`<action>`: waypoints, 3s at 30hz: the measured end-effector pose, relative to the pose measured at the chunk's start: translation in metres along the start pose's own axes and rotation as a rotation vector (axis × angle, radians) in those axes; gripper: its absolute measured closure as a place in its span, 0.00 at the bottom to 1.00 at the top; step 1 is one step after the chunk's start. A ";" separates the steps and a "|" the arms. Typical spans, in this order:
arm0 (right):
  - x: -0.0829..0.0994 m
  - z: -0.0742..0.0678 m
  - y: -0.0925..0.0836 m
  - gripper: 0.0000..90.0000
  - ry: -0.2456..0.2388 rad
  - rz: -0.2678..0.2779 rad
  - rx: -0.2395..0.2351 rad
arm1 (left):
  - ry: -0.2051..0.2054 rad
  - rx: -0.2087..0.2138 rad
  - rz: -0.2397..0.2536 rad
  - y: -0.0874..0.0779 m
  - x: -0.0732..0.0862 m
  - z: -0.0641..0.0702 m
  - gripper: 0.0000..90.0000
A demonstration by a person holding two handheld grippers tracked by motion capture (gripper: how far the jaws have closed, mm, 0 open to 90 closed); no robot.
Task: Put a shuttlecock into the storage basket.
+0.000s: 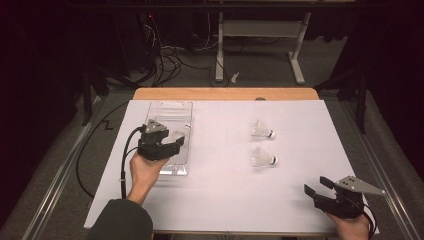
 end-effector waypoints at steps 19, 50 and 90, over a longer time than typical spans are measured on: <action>0.000 -0.001 0.000 0.37 -0.004 -0.001 -0.002 | -0.011 0.010 0.019 -0.018 0.001 -0.002 0.42; 0.000 0.000 0.000 0.37 0.006 0.003 0.004 | -0.038 0.023 0.036 -0.040 0.007 -0.005 0.42; 0.000 0.000 -0.002 0.37 0.010 0.007 -0.004 | -0.062 0.060 0.042 -0.058 0.020 0.005 0.40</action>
Point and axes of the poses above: each handheld gripper's, and its own axes: y roughly forward along the jaws, x roughly out of its underside, z roughly to its right, the point moved 2 cm from there along y, roughly forward along the jaws, and after that the axes turned 14 degrees about z, right-handed, at the moved point
